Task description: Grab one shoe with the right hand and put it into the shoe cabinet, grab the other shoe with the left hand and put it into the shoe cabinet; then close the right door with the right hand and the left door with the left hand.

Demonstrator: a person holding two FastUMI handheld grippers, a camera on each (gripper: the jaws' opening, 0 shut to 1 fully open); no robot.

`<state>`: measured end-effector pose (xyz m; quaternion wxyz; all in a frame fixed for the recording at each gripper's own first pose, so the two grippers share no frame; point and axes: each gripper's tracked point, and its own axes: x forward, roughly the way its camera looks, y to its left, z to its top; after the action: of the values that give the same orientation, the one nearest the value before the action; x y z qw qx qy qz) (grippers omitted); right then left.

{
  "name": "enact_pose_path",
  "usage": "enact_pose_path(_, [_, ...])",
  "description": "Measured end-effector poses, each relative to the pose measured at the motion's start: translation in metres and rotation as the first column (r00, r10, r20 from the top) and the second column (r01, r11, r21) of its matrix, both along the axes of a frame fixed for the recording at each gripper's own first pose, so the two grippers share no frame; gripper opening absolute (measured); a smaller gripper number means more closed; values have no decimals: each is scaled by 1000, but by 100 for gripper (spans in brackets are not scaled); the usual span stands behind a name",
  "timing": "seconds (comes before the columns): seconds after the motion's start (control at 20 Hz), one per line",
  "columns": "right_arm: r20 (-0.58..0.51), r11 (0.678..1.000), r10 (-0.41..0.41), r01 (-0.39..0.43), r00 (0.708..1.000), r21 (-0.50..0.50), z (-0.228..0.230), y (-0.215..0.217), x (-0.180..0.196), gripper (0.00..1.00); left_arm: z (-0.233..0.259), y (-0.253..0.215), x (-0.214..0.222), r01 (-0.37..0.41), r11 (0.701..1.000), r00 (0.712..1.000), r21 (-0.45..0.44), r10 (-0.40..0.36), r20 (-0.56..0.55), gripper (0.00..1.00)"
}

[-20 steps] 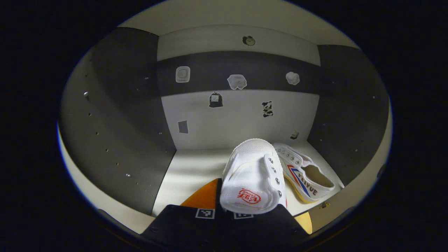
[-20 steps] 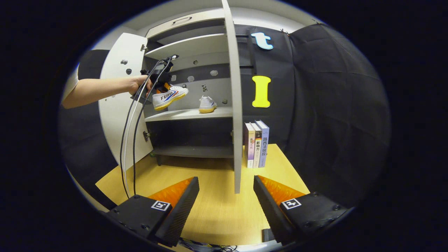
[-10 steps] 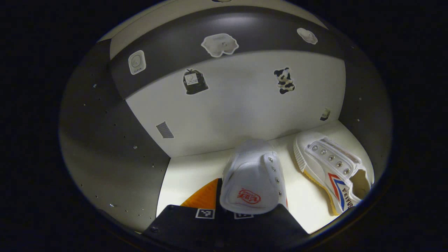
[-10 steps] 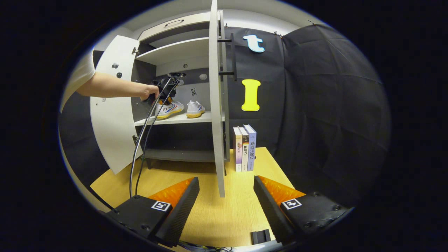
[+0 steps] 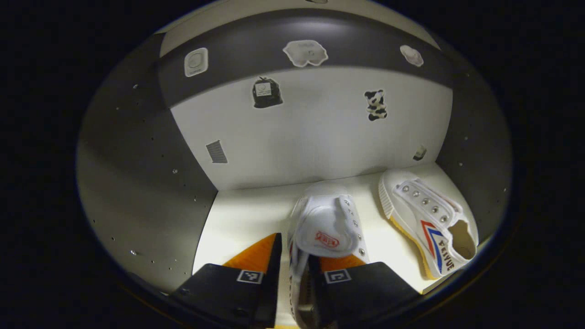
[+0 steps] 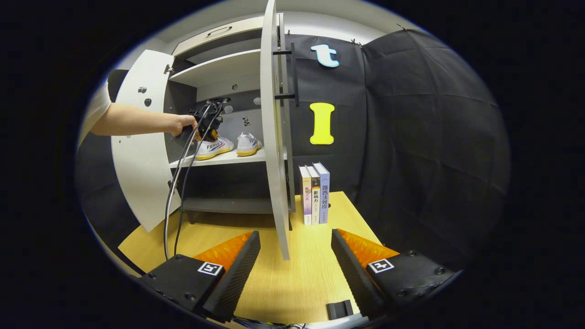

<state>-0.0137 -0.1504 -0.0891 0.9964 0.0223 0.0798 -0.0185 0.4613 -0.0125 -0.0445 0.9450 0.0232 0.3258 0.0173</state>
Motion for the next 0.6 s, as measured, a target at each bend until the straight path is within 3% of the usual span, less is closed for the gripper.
enact_pose_path(0.1, [15,1000,-2,2,1000,-8,8,0,1,99,8,1,-21,18,1000,1000,-20,-17,22,54])
enact_pose_path(0.35, [52,1000,-14,15,999,-14,30,3,-3,99,51,-8,-91,77,993,983,-86,-61,175,85])
enact_pose_path(0.4, [63,1000,-18,19,998,-20,35,3,-3,99,62,-7,-108,79,992,974,-96,-57,220,95])
enact_pose_path(0.45, [76,1000,-20,22,997,-21,41,4,-4,99,71,-7,-128,76,991,965,-114,-44,259,99])
enact_pose_path(0.6, [90,1000,14,-11,996,-28,52,19,-2,99,66,-11,-190,80,985,947,-152,-28,319,98])
